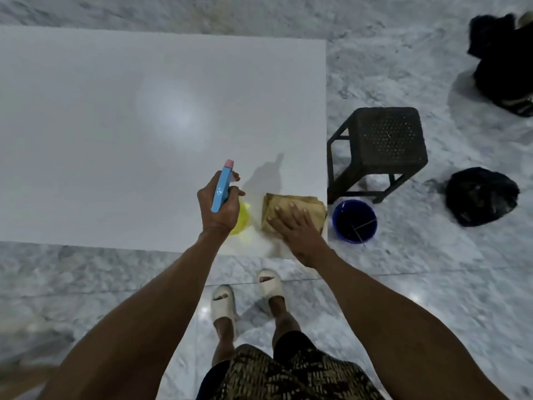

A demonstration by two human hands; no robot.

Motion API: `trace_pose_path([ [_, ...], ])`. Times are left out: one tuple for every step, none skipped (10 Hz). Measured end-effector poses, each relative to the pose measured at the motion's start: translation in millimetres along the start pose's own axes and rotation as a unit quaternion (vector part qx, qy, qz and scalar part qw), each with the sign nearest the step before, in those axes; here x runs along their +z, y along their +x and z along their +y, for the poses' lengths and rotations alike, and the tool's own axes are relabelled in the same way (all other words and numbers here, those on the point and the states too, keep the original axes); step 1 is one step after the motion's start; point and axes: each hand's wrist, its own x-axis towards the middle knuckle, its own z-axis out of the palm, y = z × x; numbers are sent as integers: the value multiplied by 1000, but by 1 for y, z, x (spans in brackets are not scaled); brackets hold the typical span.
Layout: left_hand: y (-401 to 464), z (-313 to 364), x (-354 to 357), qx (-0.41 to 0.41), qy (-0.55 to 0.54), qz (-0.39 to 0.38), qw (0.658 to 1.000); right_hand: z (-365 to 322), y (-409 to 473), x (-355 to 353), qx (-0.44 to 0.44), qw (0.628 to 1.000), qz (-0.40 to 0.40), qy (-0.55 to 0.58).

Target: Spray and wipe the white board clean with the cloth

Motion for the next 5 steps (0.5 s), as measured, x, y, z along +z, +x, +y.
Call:
trace_pose_path([
  [-9, -7, -10, -25, -13, -30, 999, -7, -5, -1, -22, 999, -33, -12],
  [-16, -13, -26, -29, 8, -69, 997, -10, -5, -14, -9, 996, -76, -34],
  [-20, -12, -40, -23, 42, -124, 991, -25, -1, -37, 55, 990, -130, 4],
  [-16, -20, -45, -79, 94, -200, 972, -51, -4, -45, 168, 973, -105, 119],
  [-22, -26, -60, -160, 210, -260, 929, -88, -24, -36, 263, 947, -43, 180],
])
